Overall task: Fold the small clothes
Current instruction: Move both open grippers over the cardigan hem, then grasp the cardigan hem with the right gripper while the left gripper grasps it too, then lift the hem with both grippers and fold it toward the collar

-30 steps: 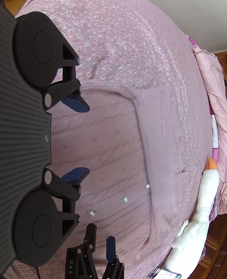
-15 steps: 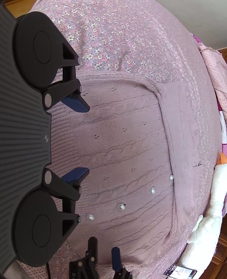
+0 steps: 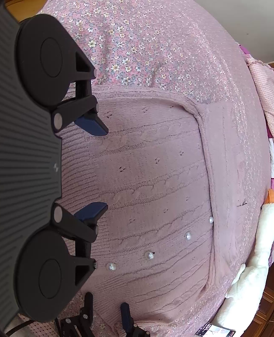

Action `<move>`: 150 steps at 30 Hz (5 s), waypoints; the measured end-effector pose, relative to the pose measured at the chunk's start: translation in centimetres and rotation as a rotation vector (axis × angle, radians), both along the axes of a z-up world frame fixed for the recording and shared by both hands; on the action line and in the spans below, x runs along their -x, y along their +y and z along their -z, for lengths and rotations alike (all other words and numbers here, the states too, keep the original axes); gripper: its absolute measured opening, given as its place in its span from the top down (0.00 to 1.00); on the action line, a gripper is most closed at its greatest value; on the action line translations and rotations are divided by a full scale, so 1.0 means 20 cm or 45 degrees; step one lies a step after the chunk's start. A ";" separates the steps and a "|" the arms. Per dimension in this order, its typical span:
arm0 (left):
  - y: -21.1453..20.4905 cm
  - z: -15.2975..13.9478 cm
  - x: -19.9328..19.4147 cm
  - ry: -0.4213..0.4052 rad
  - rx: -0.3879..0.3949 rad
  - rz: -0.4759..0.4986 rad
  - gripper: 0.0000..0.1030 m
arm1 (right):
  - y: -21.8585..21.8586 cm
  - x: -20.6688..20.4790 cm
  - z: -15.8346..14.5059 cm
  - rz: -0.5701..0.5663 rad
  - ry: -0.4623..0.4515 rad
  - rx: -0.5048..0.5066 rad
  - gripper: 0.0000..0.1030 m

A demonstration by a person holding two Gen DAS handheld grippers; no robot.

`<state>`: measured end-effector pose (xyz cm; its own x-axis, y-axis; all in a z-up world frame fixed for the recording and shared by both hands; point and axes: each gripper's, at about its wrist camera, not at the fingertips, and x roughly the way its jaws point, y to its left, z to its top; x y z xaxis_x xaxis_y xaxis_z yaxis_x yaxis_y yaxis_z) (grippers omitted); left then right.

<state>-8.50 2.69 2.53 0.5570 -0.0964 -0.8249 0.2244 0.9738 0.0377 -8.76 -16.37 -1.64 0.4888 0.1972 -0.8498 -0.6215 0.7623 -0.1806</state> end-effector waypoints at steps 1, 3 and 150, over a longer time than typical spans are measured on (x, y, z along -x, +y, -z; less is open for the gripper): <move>0.00 0.00 0.00 0.002 0.000 0.001 0.26 | 0.01 0.00 0.01 -0.007 -0.009 0.010 0.38; 0.00 0.00 0.00 0.004 -0.003 0.001 0.26 | 0.03 0.00 0.02 -0.010 -0.027 0.015 0.38; 0.61 -0.28 -0.10 -0.011 1.086 -0.152 0.88 | -0.72 -0.18 -0.41 0.593 -0.125 -1.110 0.84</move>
<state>-6.44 14.88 8.15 0.6088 -0.6218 -0.4928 0.1221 0.6871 -0.7162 -5.11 -30.83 6.64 0.7367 0.5041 -0.4508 -0.2383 0.8174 0.5246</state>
